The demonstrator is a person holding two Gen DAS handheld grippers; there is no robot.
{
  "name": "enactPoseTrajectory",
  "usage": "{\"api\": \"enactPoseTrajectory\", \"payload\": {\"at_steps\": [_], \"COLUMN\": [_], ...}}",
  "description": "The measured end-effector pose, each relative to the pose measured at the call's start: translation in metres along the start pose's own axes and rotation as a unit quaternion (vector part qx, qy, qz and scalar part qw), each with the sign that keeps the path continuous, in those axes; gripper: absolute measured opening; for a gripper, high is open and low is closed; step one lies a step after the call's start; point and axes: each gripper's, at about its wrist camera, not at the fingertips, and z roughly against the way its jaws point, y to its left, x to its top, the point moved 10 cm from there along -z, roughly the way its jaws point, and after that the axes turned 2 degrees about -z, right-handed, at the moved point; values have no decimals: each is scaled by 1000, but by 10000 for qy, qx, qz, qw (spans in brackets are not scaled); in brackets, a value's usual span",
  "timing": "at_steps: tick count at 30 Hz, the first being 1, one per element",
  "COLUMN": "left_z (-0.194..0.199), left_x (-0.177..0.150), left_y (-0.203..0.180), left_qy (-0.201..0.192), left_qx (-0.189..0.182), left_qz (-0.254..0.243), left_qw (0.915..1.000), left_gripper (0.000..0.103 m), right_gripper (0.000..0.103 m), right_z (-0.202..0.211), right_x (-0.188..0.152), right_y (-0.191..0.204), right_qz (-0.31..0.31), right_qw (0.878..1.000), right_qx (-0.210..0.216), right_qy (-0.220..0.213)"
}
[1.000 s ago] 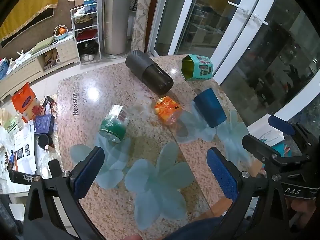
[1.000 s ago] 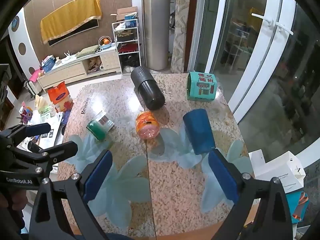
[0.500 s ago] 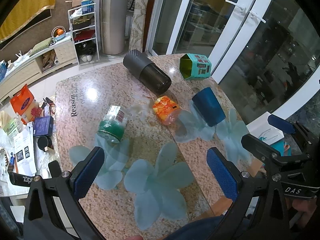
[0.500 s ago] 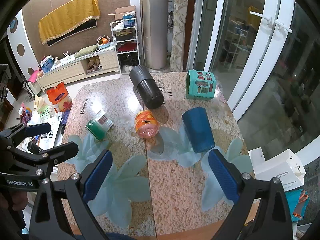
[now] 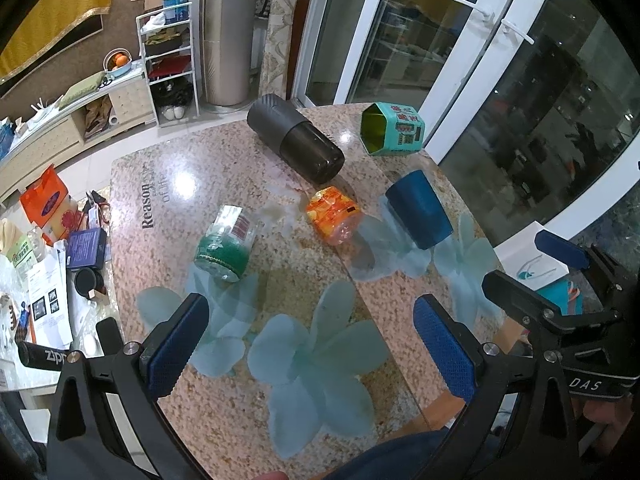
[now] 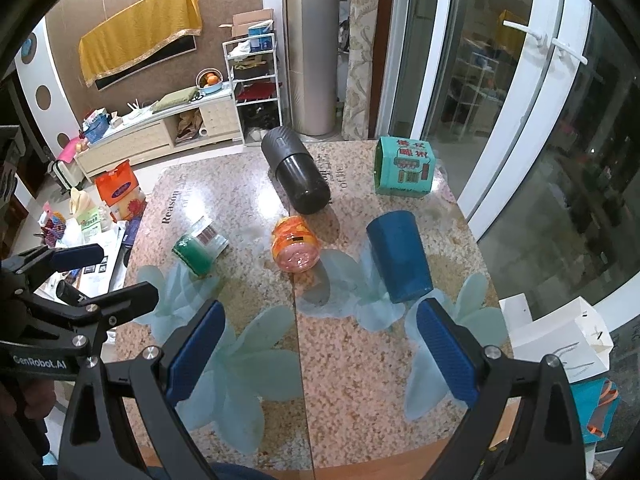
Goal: Flip cup upright
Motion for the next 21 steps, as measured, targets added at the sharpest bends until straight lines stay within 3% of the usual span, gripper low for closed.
{"api": "enactPoseTrajectory", "payload": {"at_steps": [13, 21], "left_z": [-10, -35], "left_x": [-2, 2], "left_y": [2, -6], "left_qy": [138, 372], "left_qx": [-7, -85], "left_qz": [25, 151], "left_qw": [9999, 9992], "left_gripper": [103, 103], "right_gripper": [97, 97], "right_z": [-8, -25], "right_x": [-3, -7], "right_y": [-1, -18], "right_qz": [13, -34], "right_qw": [9998, 9986], "right_qx": [39, 73], "right_qy": [183, 528]}}
